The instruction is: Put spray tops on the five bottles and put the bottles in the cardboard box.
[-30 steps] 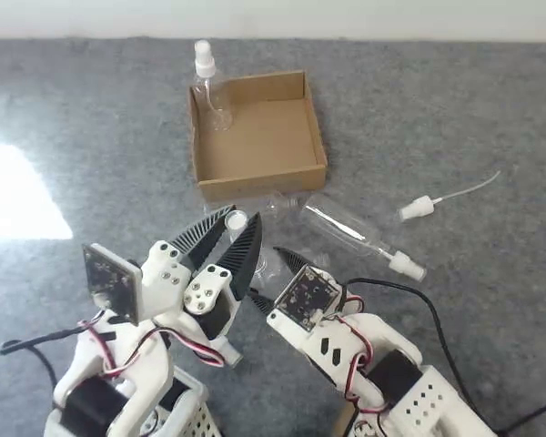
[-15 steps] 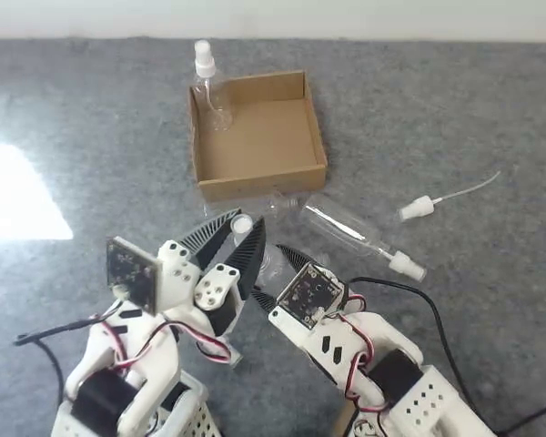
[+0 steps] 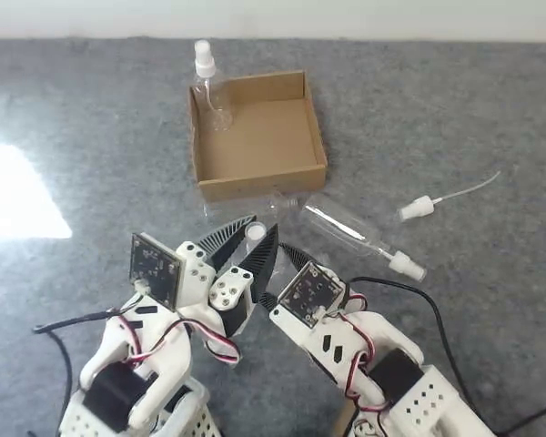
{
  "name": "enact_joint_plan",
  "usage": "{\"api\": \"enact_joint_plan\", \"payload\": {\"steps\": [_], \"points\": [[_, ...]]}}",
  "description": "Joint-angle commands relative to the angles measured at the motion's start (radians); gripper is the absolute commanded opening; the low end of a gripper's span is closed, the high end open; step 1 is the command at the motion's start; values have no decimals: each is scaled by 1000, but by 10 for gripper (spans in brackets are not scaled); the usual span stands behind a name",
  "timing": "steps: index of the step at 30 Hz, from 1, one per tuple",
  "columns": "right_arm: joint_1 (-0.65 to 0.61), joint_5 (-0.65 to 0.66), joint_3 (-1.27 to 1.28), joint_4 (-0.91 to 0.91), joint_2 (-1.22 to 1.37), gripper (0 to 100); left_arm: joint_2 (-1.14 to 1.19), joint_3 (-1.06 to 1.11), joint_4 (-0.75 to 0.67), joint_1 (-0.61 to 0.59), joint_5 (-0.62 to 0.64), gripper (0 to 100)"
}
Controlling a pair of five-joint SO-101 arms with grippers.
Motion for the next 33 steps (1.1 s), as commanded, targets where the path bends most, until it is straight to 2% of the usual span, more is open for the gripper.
{"api": "enact_joint_plan", "payload": {"steps": [1, 10, 18, 20, 27, 33], "points": [[33, 3, -83, -13, -28, 7, -8, -2, -18, 6, -6, 15], [56, 3, -83, -15, -28, 7, -8, 1, -18, 14, -52, 16], [8, 11, -74, 2, -28, 7, -8, -7, -21, 8, -54, 17], [7, 11, -81, 30, -28, 7, -8, -7, -21, 8, -55, 42], [-8, 12, -81, 41, -28, 7, -8, -7, -25, 6, -55, 225], [-8, 12, -80, 41, -28, 7, -8, -7, -25, 5, -57, 250]]}}
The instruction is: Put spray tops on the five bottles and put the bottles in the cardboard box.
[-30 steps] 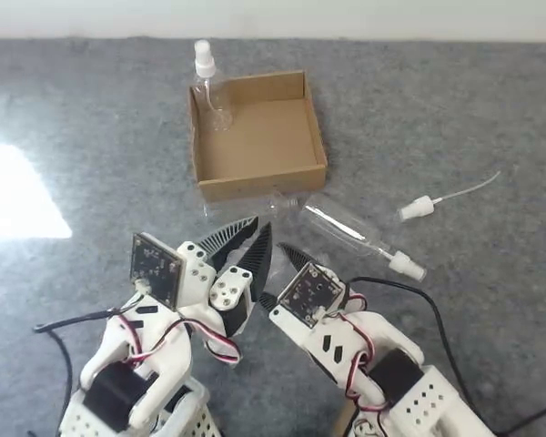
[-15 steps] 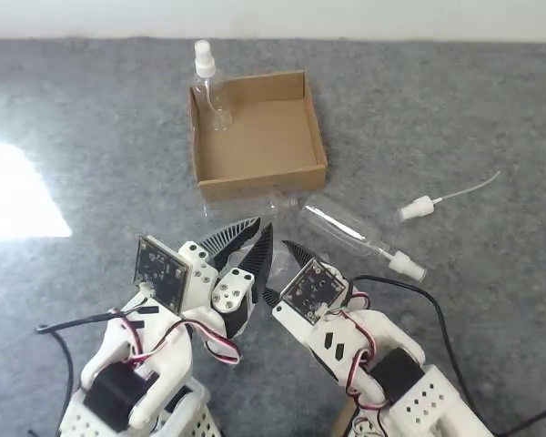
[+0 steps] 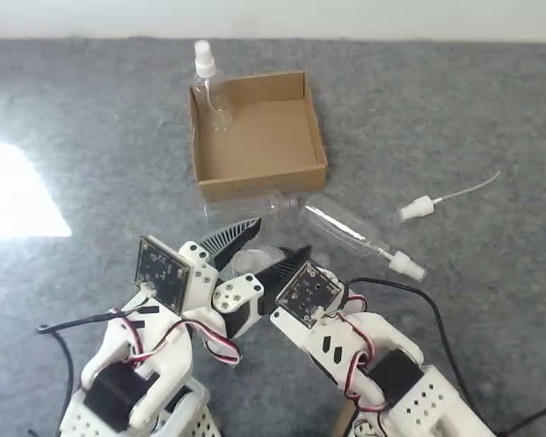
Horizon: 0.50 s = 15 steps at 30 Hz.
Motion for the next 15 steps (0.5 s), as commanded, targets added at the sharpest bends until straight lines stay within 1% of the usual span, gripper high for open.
{"api": "enact_joint_plan", "payload": {"steps": [1, 6, 12, 15], "points": [[-7, 11, -78, 7, -28, 6, -8, -12, -25, -12, -5, 250], [-7, 11, -77, 7, -28, 6, -8, -16, -51, -100, 3, 251], [-2, 11, -80, 5, -28, 6, -8, -107, 40, -106, 0, 252], [-1, 11, -80, 2, -28, 6, -8, -127, 54, -106, -2, 253]]}}
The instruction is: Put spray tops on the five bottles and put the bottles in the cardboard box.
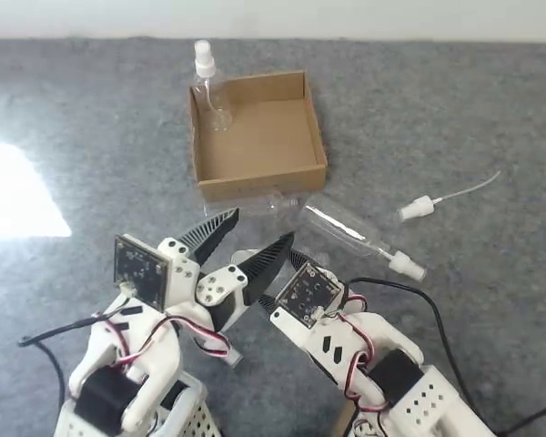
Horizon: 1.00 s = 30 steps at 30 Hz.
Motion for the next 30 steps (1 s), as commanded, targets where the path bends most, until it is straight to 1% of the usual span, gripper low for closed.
{"api": "enact_joint_plan", "payload": {"steps": [1, 5, 9, 11, 15, 18, 26, 30], "points": [[-1, 11, -80, 2, -28, 6, -8, -76, 18, -6, -3, 253], [-1, 11, -81, 1, -28, 6, -8, -119, 41, -8, -6, 253], [-1, 11, -81, 1, -28, 6, -8, -162, 75, -8, -54, 253], [-1, 11, -81, 1, -28, 6, -8, -163, 72, -43, -61, 253], [-1, 11, -81, 5, -28, 6, -8, -166, 69, -150, -60, 253], [-1, 11, -81, 7, -28, 6, -8, -156, 63, -173, -60, 253], [-1, 11, -83, 7, -28, 6, -8, 15, -95, -170, -66, 253], [-1, 11, -84, 7, -28, 6, -8, 68, -135, -120, -68, 253]]}}
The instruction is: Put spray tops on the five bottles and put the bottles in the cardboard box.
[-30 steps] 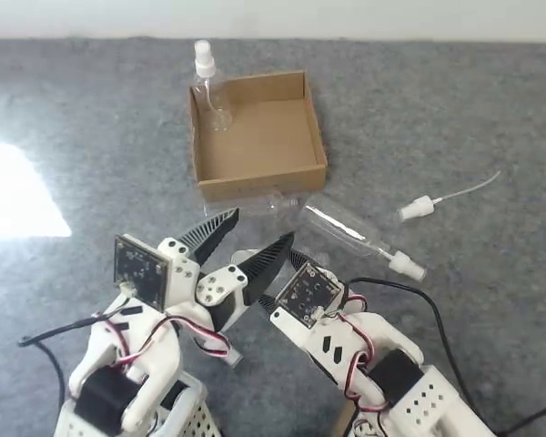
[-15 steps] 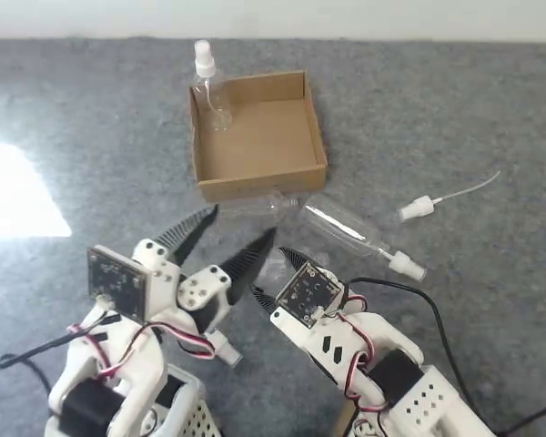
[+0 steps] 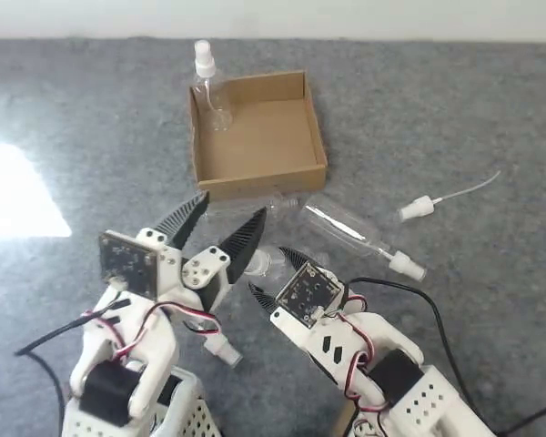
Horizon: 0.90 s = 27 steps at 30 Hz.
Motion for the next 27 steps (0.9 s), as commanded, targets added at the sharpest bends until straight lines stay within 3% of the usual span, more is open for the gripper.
{"api": "enact_joint_plan", "payload": {"steps": [1, 6, 17, 27], "points": [[-1, 11, -84, 7, -28, 6, -8, 33, -60, 60, -11, 253], [-7, 11, -84, 8, -28, 6, -8, 99, -120, 123, -81, 252], [-8, 11, -121, 76, -28, 6, -8, 120, -167, 121, -80, 252], [-7, 11, -120, 74, -28, 6, -8, -48, -11, 121, -78, 253]]}}
